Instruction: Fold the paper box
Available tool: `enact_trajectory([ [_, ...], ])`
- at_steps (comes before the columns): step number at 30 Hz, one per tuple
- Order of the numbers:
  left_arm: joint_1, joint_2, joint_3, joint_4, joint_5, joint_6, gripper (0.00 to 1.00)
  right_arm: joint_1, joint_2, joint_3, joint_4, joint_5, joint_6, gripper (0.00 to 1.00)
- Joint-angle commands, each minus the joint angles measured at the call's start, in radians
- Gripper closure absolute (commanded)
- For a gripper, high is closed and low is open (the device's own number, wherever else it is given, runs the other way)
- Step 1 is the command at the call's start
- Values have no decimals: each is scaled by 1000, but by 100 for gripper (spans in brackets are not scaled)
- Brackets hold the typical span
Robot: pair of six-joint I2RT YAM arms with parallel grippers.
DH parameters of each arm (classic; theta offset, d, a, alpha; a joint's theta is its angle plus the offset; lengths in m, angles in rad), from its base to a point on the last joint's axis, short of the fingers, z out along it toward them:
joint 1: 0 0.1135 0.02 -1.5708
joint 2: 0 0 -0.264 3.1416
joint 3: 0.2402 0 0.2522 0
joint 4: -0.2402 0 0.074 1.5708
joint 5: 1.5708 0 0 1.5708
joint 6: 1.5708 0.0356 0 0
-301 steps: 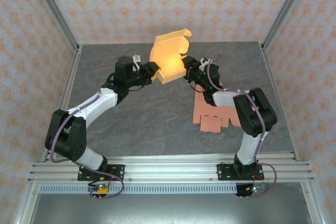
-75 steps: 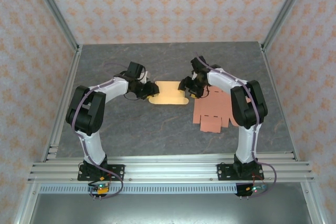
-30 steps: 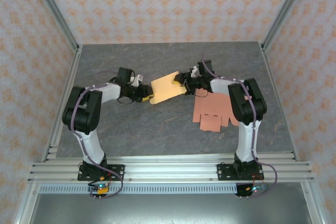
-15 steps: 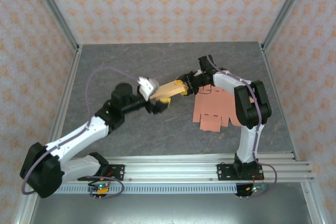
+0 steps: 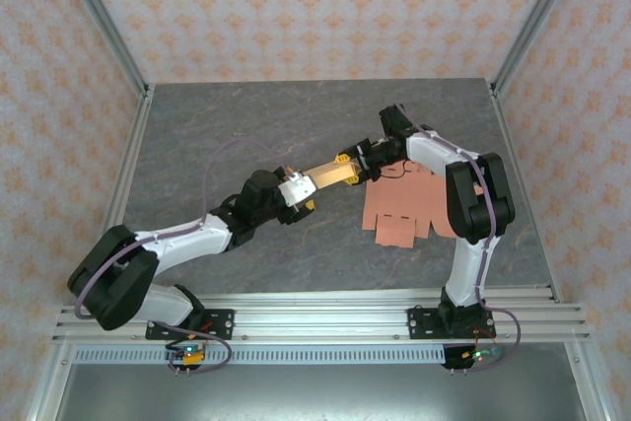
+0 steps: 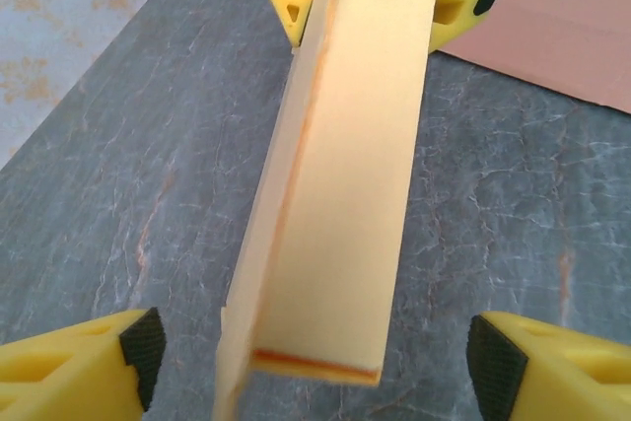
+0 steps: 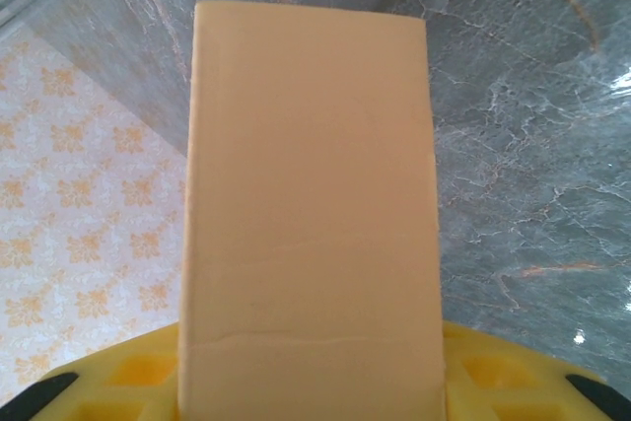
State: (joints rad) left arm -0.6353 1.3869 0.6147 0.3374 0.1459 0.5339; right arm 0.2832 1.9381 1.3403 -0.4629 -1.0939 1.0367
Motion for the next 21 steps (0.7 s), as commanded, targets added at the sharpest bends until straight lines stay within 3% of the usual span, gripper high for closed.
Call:
enact_trajectory([
  [1,-37,27,64,82,-51,32,27,3,-17,-32,14,2,142,57],
  [4,-50,60,74,61,-62,115,38,5,-17,-21,20,12,146,57],
  [13,-50,199,84,184,-201,103,33,27,-49,-44,48,56,186,53],
  [16,-49,215,104,162,-204,114,35,39,-95,-112,177,75,284,52],
  [19,-43,216,136,102,-174,140,56,39,-120,-159,272,83,334,52],
  [21,-31,210,171,17,-112,146,61,37,-121,-163,273,82,315,51],
])
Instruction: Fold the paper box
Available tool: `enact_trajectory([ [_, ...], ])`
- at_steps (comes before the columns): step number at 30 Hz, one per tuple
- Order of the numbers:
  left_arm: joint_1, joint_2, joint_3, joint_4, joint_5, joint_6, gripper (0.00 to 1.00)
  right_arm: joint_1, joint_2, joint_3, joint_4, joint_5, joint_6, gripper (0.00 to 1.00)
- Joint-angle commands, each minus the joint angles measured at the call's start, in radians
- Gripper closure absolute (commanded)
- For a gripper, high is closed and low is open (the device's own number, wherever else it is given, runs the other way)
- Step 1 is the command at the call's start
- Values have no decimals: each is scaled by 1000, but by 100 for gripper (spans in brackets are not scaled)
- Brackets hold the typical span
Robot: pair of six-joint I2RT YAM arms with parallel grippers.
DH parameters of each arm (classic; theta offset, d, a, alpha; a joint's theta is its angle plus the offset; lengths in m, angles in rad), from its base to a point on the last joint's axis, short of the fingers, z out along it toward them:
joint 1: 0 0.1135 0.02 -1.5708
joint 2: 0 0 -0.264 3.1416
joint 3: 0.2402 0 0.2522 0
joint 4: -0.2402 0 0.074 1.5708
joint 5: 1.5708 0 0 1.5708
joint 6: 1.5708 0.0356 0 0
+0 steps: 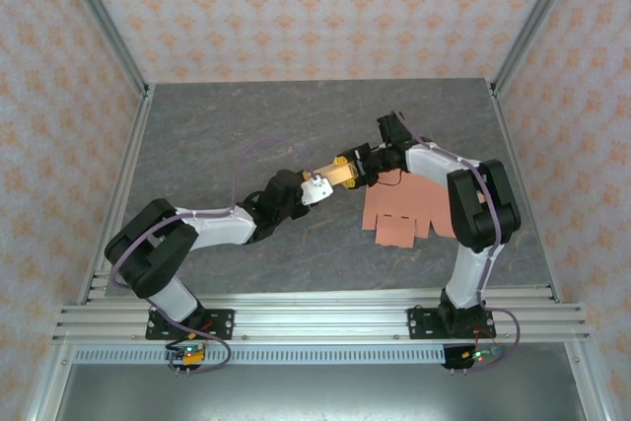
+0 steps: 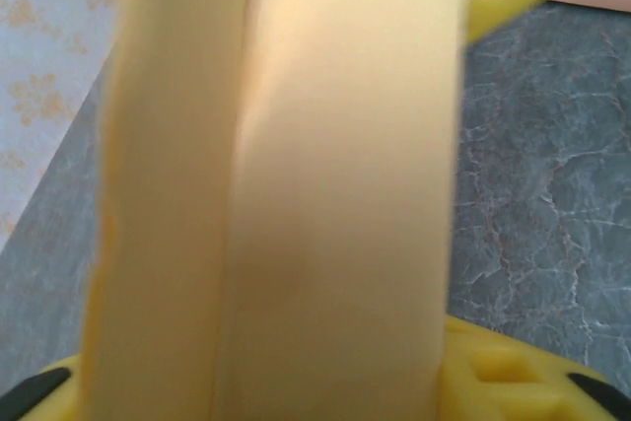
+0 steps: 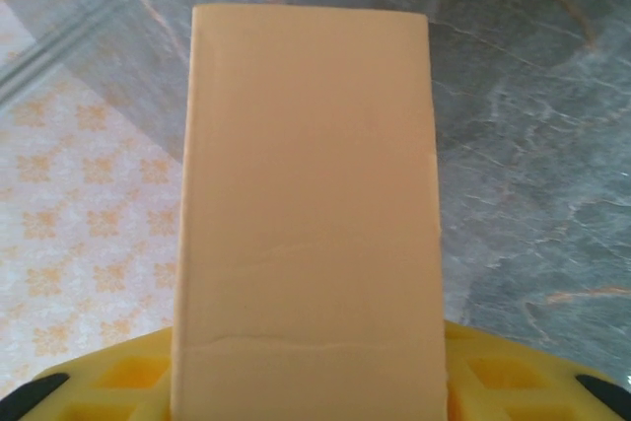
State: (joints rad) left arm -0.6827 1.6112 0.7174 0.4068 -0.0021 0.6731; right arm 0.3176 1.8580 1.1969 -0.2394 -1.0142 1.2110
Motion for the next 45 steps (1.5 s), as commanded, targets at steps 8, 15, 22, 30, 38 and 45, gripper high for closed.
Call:
enact_trajectory([
  [8,48,-84,132,-297,145,-14,63,-36,-63,70,-185,39,-128,30],
  [15,106,-69,228,-526,281,-4,61,-67,-158,137,-392,166,-486,17],
  [22,130,48,385,-778,296,63,61,-60,-399,-22,-225,576,-933,16],
  [30,162,56,431,-855,445,85,57,-2,-411,-47,-260,454,-1540,32],
  [38,185,107,491,-897,472,60,56,54,-274,30,-241,342,-1587,51],
  [45,185,120,512,-884,478,33,54,63,-195,111,-280,333,-1558,82],
])
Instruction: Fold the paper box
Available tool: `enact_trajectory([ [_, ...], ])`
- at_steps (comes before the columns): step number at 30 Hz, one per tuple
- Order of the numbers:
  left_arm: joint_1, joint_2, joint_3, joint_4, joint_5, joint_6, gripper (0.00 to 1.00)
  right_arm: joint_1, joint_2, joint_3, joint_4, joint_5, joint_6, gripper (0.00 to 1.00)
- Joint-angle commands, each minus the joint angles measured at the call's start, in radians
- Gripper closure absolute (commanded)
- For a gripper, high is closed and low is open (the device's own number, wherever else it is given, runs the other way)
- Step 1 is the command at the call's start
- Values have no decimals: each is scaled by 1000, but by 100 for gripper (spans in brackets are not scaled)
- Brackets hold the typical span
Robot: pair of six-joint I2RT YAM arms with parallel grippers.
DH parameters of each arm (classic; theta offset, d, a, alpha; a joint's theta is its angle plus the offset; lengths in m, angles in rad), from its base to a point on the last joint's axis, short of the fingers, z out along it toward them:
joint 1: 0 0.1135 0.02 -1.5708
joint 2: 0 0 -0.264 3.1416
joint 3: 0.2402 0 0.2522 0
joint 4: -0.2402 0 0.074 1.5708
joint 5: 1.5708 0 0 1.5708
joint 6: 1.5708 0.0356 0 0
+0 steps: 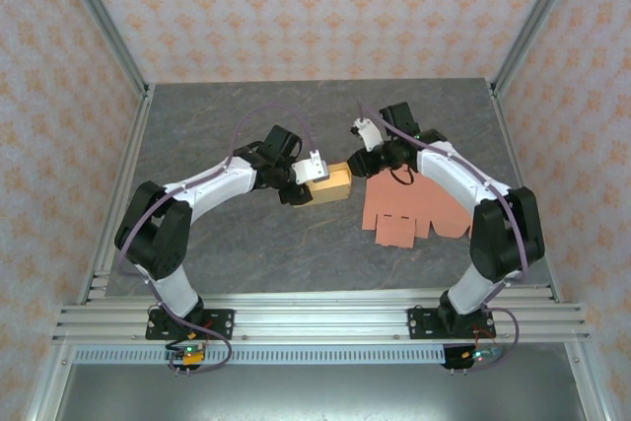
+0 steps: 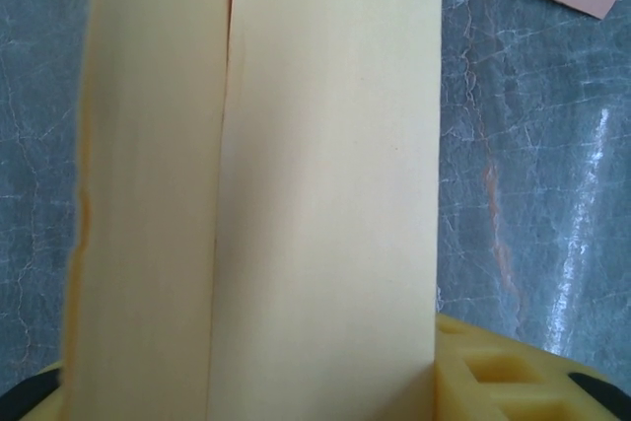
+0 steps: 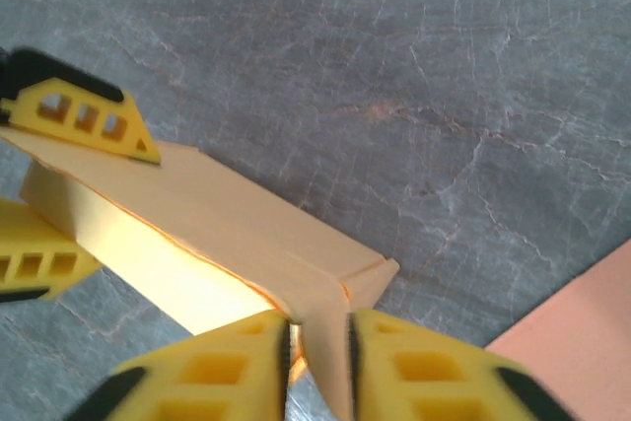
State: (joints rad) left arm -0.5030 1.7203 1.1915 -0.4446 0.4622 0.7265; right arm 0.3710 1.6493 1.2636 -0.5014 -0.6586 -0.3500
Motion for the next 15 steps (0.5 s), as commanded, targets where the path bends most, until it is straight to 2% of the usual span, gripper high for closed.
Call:
enact_trajectory([
  [1,6,15,46,-42,9,-22,54,14,14,42,-8,-18,22,84],
  [3,5,31,65,-55,-4,-35,54,30,13,36,13,11,65,91],
  [6,6,40,83,-50,-14,-85,54,54,10,31,12,58,140,95],
  [15,6,17,43,32,-26,-170,53,92,-28,-44,95,224,386,93],
])
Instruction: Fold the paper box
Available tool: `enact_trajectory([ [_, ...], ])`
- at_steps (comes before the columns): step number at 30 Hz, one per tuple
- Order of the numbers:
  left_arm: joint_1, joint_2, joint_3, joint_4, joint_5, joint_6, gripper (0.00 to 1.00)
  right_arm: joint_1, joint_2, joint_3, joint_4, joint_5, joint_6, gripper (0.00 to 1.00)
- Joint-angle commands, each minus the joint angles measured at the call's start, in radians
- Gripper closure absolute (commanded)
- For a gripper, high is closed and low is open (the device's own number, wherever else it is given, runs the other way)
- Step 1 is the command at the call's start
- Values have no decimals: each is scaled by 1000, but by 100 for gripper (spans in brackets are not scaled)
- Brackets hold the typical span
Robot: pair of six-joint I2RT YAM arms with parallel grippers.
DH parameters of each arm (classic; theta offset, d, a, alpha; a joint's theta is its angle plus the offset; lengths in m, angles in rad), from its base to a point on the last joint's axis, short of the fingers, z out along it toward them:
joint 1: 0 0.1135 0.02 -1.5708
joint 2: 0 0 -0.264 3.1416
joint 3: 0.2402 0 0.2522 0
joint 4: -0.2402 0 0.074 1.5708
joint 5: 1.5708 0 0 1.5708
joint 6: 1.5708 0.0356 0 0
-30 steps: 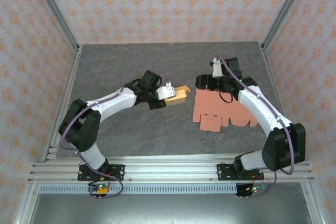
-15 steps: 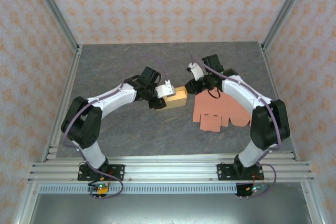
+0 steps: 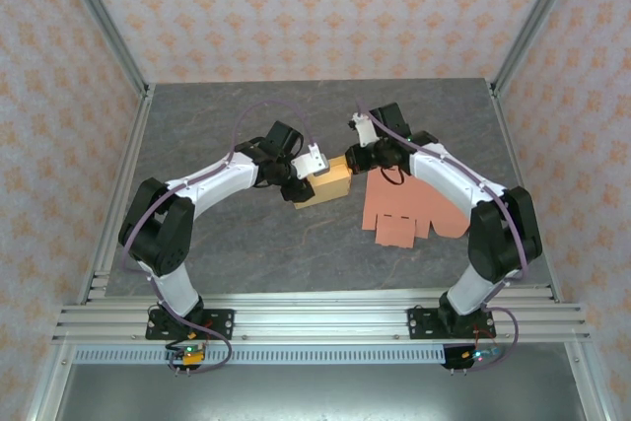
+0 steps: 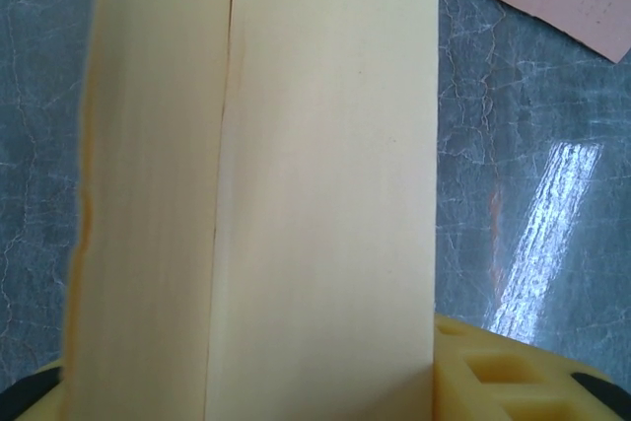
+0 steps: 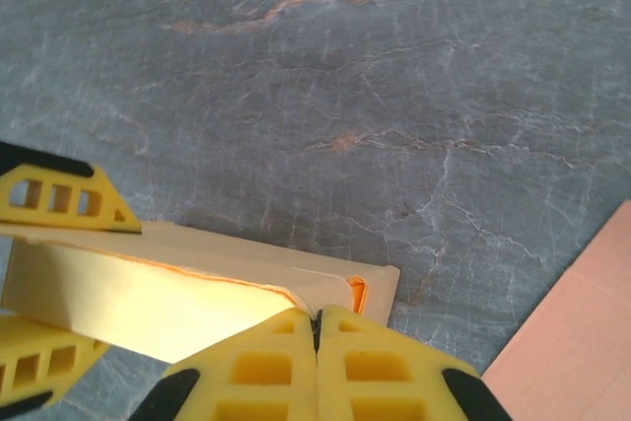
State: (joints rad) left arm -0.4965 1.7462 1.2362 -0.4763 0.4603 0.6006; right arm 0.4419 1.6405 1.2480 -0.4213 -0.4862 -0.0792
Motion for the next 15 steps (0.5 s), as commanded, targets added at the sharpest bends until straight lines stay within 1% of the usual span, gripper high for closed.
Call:
enact_trajectory([
  [1,-1,-9,-4,67,-26,-47,53,24,-19,-30,23,52,138,93],
  [4,-1,-10,-14,86,-31,-47,53,55,-19,-42,36,92,145,92],
  [8,-1,-14,-8,83,-48,-43,53,60,-26,-75,56,121,153,92],
  [13,-1,-8,0,80,-42,0,53,60,-56,-142,107,161,62,97],
  [15,-1,4,15,67,-44,9,53,60,-56,-157,124,151,46,98],
])
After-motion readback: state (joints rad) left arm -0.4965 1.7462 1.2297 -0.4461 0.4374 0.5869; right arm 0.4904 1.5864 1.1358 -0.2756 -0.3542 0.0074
